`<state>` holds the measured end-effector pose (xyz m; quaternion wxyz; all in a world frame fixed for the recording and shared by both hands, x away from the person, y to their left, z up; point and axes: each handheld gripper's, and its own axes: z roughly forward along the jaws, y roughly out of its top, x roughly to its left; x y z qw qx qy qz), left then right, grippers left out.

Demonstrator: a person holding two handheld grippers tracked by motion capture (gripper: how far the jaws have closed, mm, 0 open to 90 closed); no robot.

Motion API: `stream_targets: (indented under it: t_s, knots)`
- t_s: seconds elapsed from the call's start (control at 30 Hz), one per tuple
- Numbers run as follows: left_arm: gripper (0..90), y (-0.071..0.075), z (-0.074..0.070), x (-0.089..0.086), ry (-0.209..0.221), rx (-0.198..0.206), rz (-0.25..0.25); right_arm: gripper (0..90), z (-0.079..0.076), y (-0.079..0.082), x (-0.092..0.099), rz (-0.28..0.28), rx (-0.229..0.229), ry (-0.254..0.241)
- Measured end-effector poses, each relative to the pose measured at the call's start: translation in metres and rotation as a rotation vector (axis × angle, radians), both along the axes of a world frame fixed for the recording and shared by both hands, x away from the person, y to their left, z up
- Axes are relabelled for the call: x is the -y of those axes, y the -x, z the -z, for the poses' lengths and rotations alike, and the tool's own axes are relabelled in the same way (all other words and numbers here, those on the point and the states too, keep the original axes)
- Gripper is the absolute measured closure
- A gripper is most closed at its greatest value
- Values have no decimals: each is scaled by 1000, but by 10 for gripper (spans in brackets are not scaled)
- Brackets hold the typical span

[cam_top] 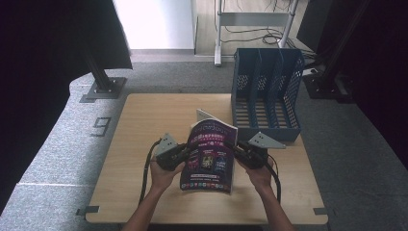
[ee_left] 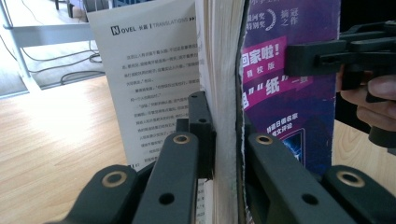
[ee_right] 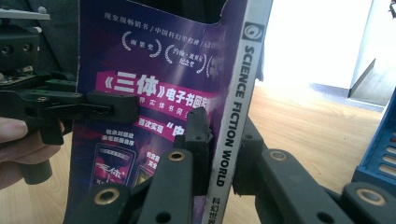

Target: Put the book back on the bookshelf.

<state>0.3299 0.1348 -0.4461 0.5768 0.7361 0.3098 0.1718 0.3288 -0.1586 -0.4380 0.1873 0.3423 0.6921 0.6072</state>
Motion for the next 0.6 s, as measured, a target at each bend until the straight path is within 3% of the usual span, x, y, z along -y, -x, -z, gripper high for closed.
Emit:
stream_targets:
  t_s: [0.27,0.43,0.6]
  knots:
    - [856,0,1,-1,-6,5,-14,789,0,2,-4,1,9,32]
    - [856,-8,-4,-1,-4,14,-29,791,-4,-1,-7,8,55,44]
    - [855,-15,-17,1,-28,42,-45,794,-11,-4,-11,37,134,65]
